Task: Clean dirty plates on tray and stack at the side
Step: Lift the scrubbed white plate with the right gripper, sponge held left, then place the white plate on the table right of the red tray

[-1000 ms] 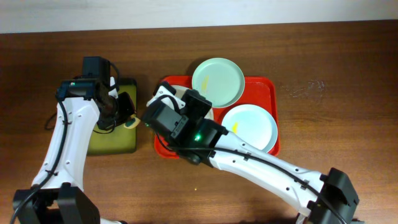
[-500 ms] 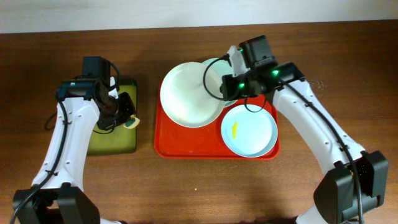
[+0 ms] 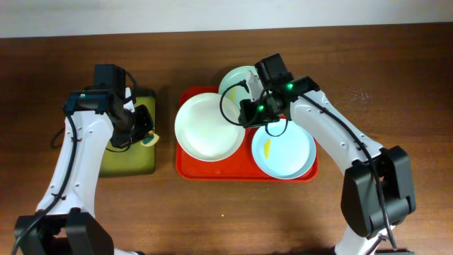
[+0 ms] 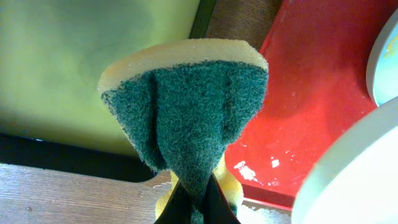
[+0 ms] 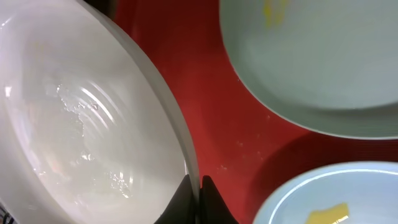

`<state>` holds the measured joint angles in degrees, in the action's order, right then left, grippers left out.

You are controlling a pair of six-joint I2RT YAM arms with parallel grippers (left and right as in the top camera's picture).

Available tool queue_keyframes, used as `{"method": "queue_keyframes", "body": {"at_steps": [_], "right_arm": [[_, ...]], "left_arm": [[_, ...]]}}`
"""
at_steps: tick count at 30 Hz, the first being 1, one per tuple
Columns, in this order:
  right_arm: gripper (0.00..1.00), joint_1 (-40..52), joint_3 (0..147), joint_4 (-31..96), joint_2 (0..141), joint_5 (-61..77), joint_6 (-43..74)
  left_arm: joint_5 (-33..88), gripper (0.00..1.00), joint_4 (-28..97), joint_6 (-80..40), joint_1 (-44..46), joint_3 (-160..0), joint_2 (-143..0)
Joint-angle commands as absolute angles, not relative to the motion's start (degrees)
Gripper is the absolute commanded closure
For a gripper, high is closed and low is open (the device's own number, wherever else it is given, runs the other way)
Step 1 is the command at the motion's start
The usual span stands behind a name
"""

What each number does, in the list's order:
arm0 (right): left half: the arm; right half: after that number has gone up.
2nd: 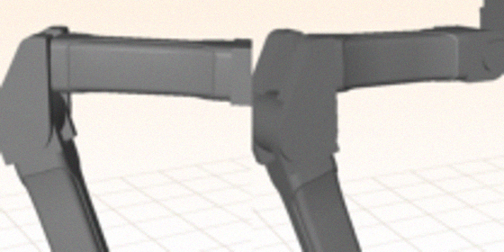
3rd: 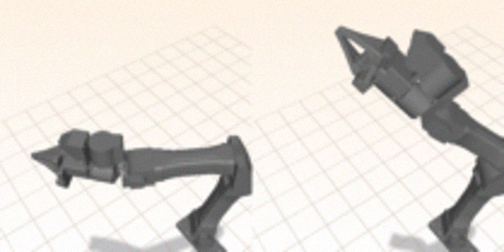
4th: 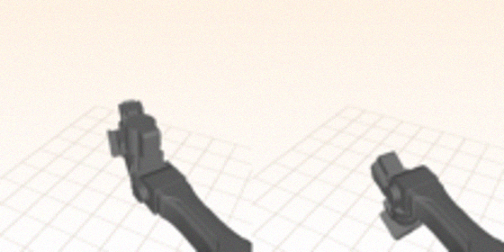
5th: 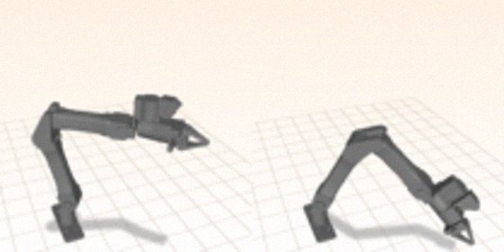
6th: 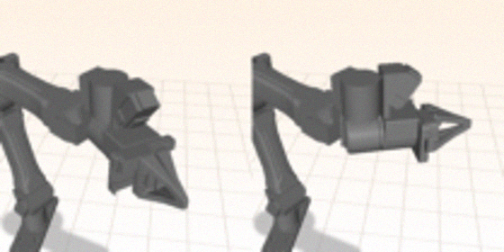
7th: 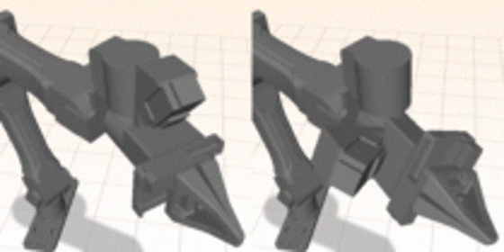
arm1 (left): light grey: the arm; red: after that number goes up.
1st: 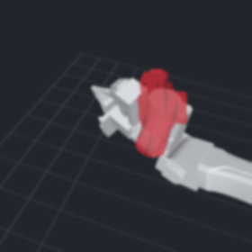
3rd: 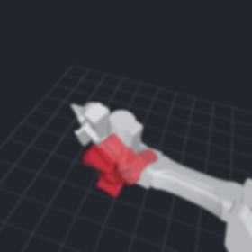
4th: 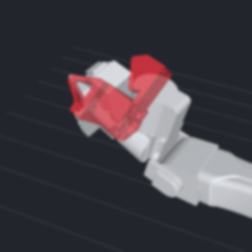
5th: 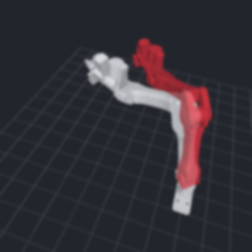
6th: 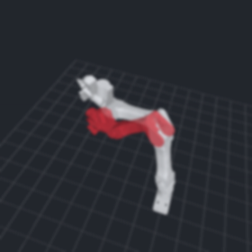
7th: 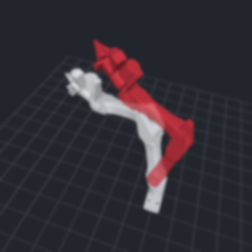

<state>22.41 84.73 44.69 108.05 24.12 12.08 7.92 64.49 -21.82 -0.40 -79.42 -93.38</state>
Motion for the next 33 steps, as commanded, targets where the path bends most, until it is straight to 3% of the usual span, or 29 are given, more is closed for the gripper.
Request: {"method": "queue_keyframes", "body": {"at_steps": [1,10,16,23,28,33], "right_arm": [[0.96,23.57,84.55,43.13,107.66,27.83,12.56],[0.96,18.65,85.58,37.45,98.13,28.64,20.01],[0.96,4.60,85.56,43.99,95.50,28.49,23.00],[0.96,-13.69,85.25,47.83,96.97,7.94,27.55],[0.96,-26.26,82.98,47.37,100.75,5.28,27.51],[0.96,-29.71,79.72,45.60,104.86,4.91,27.49]], "left_arm": [[7.46,1.00,64.36,-20.64,-0.64,-80.29,-92.51],[7.49,1.00,64.62,-19.59,-0.64,-80.29,-92.55],[7.51,1.00,64.55,-19.62,-0.64,-80.29,-92.55],[7.49,1.00,64.58,-19.62,-0.64,-80.29,-92.55],[7.46,1.00,63.92,-19.62,-0.64,-80.29,-92.55],[7.46,1.00,63.53,-19.59,-0.64,-80.29,-92.55]]}}
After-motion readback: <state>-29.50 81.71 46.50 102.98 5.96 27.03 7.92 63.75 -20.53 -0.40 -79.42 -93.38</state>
